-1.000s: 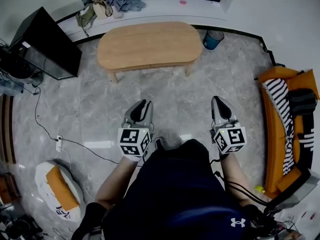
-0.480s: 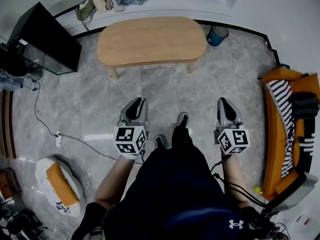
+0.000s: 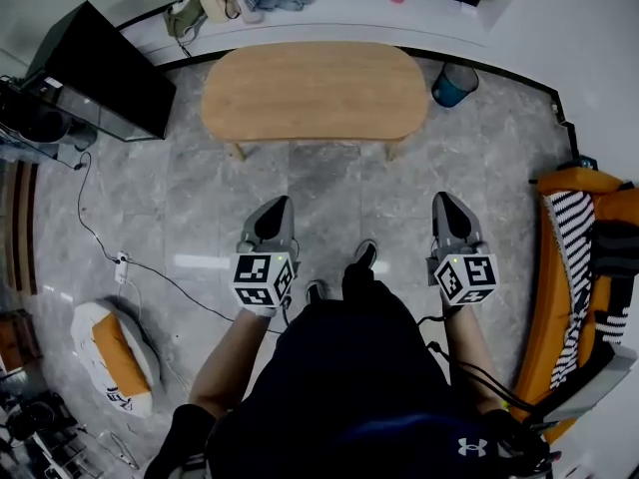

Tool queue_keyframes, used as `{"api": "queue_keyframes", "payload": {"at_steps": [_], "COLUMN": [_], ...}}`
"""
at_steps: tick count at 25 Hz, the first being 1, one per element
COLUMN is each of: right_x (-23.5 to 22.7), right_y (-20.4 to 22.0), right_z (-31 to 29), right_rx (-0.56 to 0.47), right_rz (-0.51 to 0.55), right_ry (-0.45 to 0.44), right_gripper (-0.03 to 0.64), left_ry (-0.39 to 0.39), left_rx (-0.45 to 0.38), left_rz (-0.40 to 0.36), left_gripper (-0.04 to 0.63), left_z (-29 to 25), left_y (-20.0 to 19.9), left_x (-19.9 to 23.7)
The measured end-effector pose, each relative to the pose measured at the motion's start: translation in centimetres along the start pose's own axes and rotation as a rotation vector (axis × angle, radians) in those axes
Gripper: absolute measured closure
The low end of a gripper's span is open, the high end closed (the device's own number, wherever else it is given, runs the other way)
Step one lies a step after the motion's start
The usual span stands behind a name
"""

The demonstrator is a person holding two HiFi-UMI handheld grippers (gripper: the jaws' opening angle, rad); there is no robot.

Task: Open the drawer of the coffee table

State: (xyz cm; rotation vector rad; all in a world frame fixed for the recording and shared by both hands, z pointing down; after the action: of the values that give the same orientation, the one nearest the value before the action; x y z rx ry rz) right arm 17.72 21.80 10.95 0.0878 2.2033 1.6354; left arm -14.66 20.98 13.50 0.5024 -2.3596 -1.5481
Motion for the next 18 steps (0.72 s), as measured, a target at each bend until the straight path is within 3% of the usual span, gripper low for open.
{"api": "queue_keyframes", "payload": {"at_steps": [13, 18], "right_x": [-6.0, -7.5], "right_y": [-0.9, -0.3], "right_z": [-6.6, -8.5], "right_rx": [0.068, 0.112], "right_rz": [-0.025, -0.024], "right_ry": [-0.083, -0.093], "right_gripper": [0.614, 0.614], "left_ry": [-0.066, -0.062], "left_rx": [0.078, 0.099], "left_rz": [-0.015, 0.033], "left_gripper": [0.595, 0.594], "left_z": [-6.7, -9.0], "left_y": [-0.2, 1.1], "left_x": [-0.8, -0.1]}}
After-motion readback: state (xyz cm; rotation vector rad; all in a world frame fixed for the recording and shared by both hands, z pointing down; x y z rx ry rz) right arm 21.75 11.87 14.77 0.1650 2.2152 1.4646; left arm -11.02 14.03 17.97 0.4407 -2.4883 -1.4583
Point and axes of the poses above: the fingertips, and each gripper's own axes: z backward along the fingers, x to its left, y out of its underside, the point moved 5 cm from there along z, backward along the fingers, and after that the axes turned 8 degrees about -z, right-handed, at the moved point
